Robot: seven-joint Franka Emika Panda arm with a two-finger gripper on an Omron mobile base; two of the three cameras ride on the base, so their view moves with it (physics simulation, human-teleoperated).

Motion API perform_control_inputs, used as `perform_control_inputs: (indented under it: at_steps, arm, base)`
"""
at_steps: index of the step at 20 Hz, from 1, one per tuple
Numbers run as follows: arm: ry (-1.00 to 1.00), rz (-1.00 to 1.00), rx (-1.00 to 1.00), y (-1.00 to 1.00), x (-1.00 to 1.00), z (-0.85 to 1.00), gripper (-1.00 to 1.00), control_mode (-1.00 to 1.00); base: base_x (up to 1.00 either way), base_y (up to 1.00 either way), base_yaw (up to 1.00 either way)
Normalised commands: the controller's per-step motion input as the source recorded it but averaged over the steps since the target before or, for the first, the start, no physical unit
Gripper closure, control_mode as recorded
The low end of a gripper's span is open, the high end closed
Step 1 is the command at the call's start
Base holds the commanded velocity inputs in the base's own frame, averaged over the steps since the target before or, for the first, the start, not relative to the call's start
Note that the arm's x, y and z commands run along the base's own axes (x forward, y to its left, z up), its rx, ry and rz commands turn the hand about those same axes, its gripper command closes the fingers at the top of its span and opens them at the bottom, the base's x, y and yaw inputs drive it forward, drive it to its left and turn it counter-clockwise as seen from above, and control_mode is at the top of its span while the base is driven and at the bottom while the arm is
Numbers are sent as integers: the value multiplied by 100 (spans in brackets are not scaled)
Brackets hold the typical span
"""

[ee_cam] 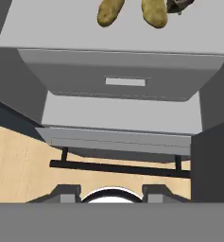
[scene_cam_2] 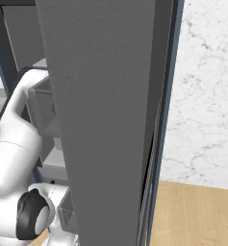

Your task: Place one potato and one steak in each tupperware on the nearby counter, to pack two identical lunches.

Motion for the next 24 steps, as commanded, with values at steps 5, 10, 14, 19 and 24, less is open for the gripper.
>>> perform_control_inputs:
  at_steps: [5, 10, 14, 19, 24]
  arm:
    - [-9, 0, 0, 0, 11, -9, -100, -100]
    - [-19, 0, 0, 0, 2, 2, -100, -100]
    - [-27, 0, 0, 0, -2, 70, -100, -100]
    - [-17, 0, 0, 0, 0, 79, -100, -100]
    - [-2, -4, 1, 0, 0, 66, -100, -100]
  base:
    - [0, 0, 0]
    - [0, 0, 0]
    - [0, 0, 0]
    - [0, 0, 0]
    - [0, 0, 0]
